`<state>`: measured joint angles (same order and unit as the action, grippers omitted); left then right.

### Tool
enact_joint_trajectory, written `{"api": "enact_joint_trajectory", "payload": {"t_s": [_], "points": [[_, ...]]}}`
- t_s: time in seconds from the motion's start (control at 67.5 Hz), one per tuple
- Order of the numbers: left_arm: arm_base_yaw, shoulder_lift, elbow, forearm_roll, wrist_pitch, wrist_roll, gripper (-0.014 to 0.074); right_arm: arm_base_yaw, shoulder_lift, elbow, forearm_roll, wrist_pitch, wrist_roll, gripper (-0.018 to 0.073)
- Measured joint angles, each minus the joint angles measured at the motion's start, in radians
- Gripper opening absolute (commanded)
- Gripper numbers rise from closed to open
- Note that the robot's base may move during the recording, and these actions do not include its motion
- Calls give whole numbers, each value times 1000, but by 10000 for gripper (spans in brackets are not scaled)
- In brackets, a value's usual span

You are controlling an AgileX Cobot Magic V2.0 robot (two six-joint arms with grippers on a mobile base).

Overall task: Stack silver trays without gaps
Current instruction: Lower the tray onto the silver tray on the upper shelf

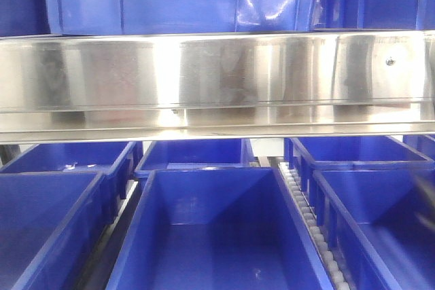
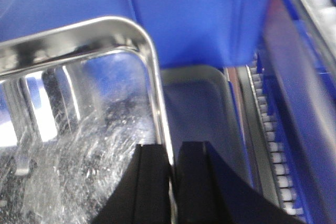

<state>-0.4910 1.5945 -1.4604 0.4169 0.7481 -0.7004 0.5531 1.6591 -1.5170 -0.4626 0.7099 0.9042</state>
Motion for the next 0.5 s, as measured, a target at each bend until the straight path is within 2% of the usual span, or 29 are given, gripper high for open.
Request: {"api": "enact_joint_trajectory", "payload": {"t_s": [0.044, 0.118, 0.43, 0.504], "points": [[21, 40, -28, -40, 0, 40, -10, -7, 24, -10, 15, 2, -13, -16], [31, 78, -41, -60, 0, 55, -10, -12, 50, -14, 26, 12, -21, -16], [34, 129, -48, -69, 13, 72, -10, -14, 93, -14, 52, 68, -26, -16], [34, 129, -48, -69, 17, 72, 20, -14, 97, -14, 59, 77, -26, -15]]}}
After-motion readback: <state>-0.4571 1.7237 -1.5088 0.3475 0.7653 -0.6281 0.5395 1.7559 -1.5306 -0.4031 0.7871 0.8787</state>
